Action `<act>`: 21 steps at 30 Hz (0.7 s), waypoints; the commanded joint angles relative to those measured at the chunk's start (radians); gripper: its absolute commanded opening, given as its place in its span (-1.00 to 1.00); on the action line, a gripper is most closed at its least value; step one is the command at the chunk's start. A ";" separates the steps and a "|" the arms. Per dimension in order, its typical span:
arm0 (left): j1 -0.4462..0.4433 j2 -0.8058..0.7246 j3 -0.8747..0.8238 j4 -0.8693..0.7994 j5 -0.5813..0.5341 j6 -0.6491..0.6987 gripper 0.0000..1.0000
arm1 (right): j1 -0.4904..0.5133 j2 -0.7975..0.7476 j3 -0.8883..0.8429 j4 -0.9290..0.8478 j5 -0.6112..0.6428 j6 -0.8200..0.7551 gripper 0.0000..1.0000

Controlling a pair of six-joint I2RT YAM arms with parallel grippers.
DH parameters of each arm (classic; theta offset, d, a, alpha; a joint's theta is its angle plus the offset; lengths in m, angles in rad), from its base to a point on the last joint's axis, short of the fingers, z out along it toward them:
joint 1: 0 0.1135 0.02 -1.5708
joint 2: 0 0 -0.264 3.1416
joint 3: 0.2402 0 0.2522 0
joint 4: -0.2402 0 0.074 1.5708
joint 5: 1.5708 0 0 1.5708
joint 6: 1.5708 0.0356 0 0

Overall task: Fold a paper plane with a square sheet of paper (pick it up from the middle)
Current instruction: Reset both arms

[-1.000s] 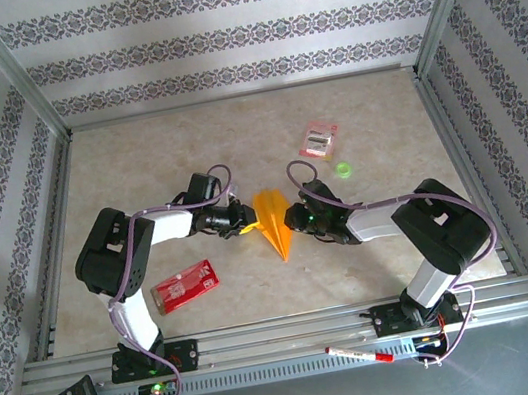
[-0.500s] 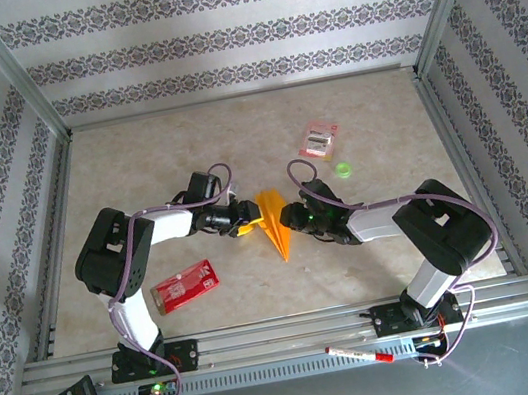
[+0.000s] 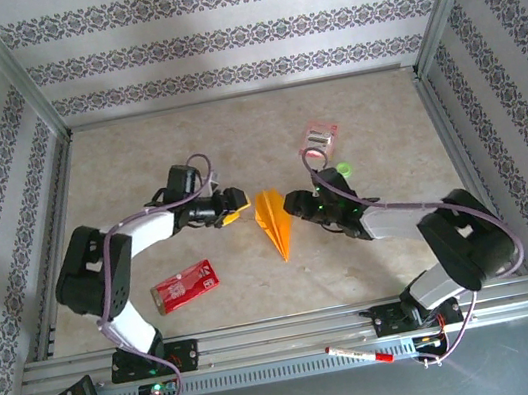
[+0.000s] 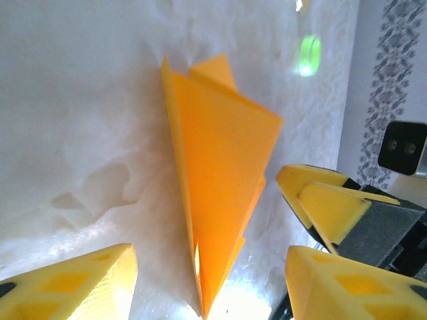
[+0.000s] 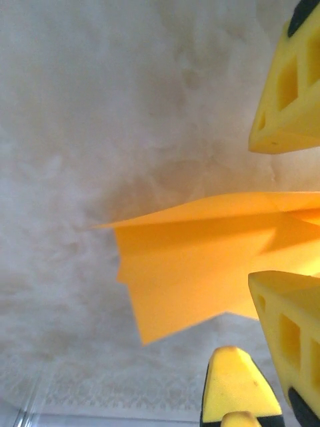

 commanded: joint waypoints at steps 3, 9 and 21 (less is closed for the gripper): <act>0.095 -0.220 -0.062 -0.094 -0.248 0.115 0.32 | -0.078 -0.194 0.092 -0.303 0.135 -0.248 0.31; 0.175 -0.415 -0.094 -0.160 -0.721 0.247 0.86 | -0.118 -0.280 0.217 -0.499 0.657 -0.550 0.93; 0.315 -0.282 -0.231 0.271 -0.965 0.635 1.00 | -0.402 -0.110 -0.014 0.009 0.700 -0.828 0.96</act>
